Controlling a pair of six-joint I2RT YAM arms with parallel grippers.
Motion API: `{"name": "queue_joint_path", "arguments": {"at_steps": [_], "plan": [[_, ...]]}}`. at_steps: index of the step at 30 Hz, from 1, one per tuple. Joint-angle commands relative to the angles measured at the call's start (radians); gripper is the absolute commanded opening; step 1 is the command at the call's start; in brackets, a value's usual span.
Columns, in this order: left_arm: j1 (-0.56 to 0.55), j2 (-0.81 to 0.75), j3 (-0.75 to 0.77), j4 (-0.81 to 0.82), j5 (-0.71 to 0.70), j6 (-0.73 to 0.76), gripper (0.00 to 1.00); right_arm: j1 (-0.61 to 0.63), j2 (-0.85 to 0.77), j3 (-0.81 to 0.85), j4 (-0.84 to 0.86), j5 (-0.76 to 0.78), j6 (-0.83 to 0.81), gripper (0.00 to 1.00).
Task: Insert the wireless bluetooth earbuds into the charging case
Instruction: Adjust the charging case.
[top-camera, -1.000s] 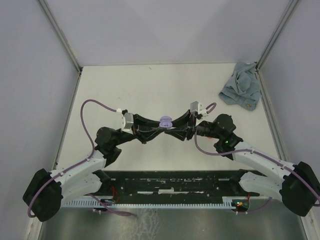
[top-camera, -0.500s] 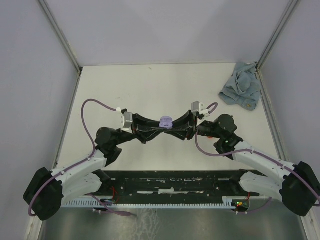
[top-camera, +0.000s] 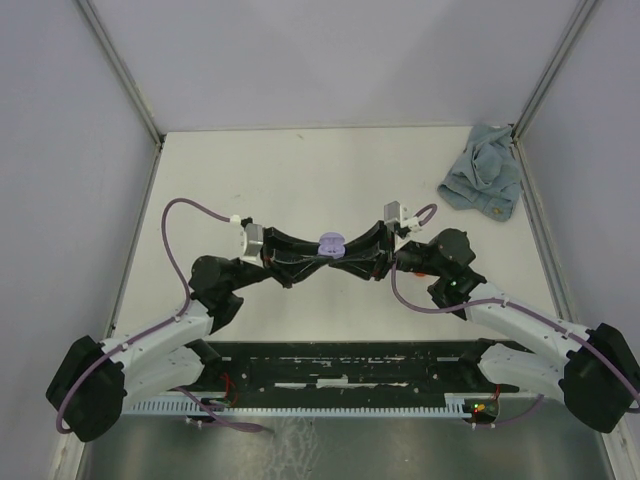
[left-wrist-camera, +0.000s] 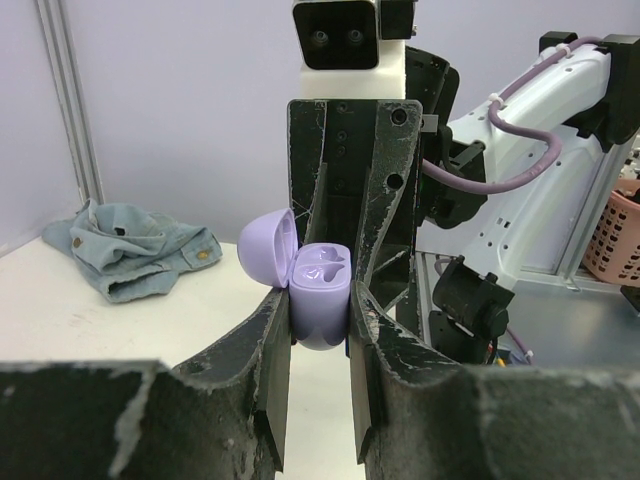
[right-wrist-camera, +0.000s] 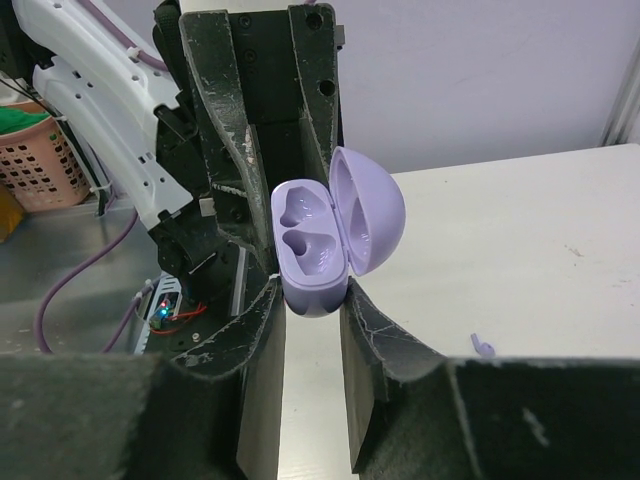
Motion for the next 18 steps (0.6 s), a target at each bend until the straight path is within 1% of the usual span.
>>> {"name": "queue_joint_path", "arguments": {"at_steps": [1, 5, 8, 14, 18], "plan": [[-0.006, -0.047, 0.007, -0.053, -0.026, -0.014, 0.35, 0.002, -0.010, 0.064, 0.024, 0.001, -0.006, 0.04], [-0.003, -0.095, 0.019, -0.135, -0.048, 0.004, 0.47, 0.003, -0.012, 0.073, -0.014, -0.002, -0.010, 0.02], [-0.002, -0.106, 0.031, -0.154, -0.027, -0.001, 0.51, 0.003, -0.011, 0.082, -0.035, -0.007, -0.013, 0.02], [0.002, -0.104, 0.041, -0.157, -0.016, -0.018, 0.51, 0.002, -0.010, 0.096, -0.071, -0.035, -0.022, 0.02], [0.008, -0.112, 0.039, -0.155, -0.027, -0.028, 0.47, 0.003, -0.011, 0.100, -0.094, -0.061, -0.029, 0.02]]}}
